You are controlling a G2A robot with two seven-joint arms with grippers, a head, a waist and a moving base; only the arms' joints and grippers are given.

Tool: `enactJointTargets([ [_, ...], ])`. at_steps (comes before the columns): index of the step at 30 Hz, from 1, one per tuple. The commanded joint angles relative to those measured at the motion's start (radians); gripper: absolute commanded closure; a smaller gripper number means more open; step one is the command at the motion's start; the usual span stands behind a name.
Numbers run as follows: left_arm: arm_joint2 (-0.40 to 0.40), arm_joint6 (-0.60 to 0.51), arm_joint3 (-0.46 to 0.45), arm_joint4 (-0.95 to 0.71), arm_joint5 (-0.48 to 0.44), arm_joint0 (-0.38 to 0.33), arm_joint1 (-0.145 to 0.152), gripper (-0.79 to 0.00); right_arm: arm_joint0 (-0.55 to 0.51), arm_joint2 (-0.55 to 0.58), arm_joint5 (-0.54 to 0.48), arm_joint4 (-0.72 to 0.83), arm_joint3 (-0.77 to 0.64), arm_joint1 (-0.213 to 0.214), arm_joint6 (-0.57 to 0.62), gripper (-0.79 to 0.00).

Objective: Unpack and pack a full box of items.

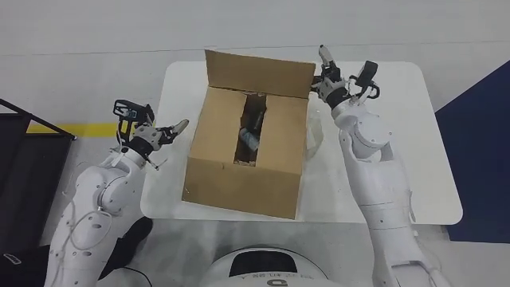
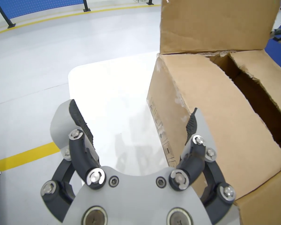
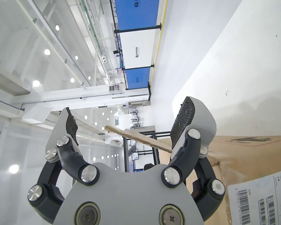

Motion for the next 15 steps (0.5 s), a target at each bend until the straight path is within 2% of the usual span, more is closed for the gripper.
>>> enactJointTargets([
  [1, -0.005, 0.011, 0.036, -0.006, -0.005, -0.009, 0.000, -0.785, -0.016, 0.002, -0.012, -0.016, -0.027, 0.006, 0.059, -0.785],
  [5, -0.035, 0.011, 0.113, -0.053, -0.053, -0.035, 0.004, -0.785, -0.045, 0.016, -0.047, -0.030, -0.062, 0.019, 0.165, -0.785],
  [9, -0.061, 0.007, 0.154, -0.082, -0.113, -0.043, 0.009, -0.785, -0.049, 0.012, -0.037, -0.097, -0.079, 0.033, 0.265, -0.785],
  [15, -0.085, 0.014, 0.173, -0.101, -0.196, -0.038, 0.016, -0.785, -0.045, 0.013, -0.052, -0.072, -0.091, 0.039, 0.284, -0.785],
])
